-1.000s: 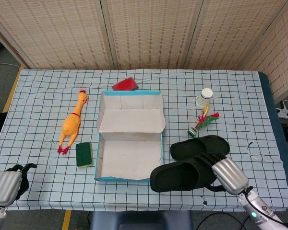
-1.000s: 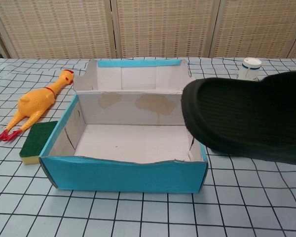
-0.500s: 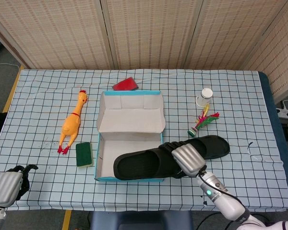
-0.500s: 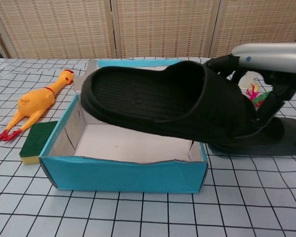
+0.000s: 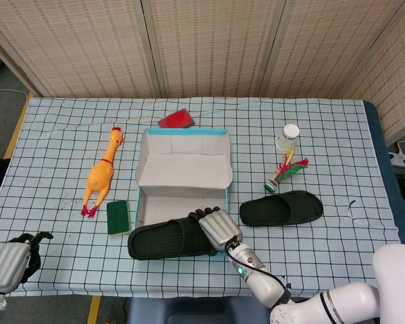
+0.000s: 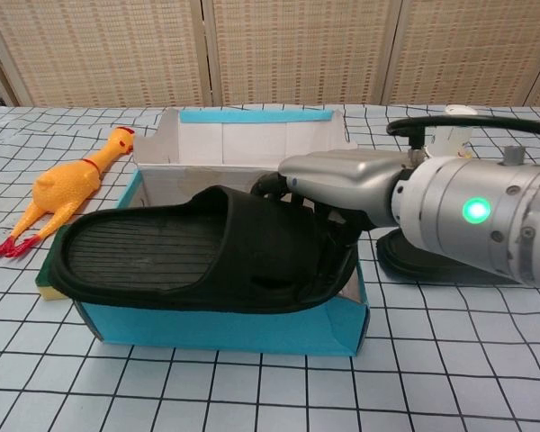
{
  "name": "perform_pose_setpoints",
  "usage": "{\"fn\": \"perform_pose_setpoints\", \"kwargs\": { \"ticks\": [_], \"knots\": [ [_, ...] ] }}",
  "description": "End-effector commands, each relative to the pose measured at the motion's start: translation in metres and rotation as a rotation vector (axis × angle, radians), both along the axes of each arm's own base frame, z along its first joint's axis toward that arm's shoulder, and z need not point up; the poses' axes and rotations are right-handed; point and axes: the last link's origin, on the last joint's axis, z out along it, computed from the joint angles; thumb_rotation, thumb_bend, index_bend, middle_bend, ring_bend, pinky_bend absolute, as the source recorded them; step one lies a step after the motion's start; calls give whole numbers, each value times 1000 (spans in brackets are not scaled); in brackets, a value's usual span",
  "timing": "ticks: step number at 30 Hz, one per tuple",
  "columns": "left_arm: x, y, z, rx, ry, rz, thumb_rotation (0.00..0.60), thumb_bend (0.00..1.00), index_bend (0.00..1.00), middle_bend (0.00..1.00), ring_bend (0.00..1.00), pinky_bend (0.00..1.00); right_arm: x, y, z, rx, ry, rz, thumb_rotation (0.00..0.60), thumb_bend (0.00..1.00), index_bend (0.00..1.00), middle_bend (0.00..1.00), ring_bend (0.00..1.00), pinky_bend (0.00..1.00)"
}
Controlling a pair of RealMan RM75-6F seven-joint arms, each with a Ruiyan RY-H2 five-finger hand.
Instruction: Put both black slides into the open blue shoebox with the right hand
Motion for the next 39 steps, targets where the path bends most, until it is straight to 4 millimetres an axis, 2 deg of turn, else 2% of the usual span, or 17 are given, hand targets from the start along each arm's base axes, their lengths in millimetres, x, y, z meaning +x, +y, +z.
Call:
{"fn": "perform_pose_setpoints", "kwargs": {
  "ticks": [1, 28, 39],
  "knots": [
    [0, 1, 0, -1, 0, -1, 600, 485, 347, 355, 388, 550, 2, -4, -2, -23, 0, -7, 600, 82, 501, 453, 252, 409],
    [-1, 1, -3, -17, 12, 6, 600, 483, 348, 355, 388, 549, 7, -18, 18, -74, -131, -70, 600, 82, 502, 453, 252, 410],
    [0, 1, -3, -18, 12, 7, 600, 484, 347, 356, 388, 550, -4, -31, -2, -75, -80, -108, 600, 82, 504, 454, 254, 412]
  ]
}}
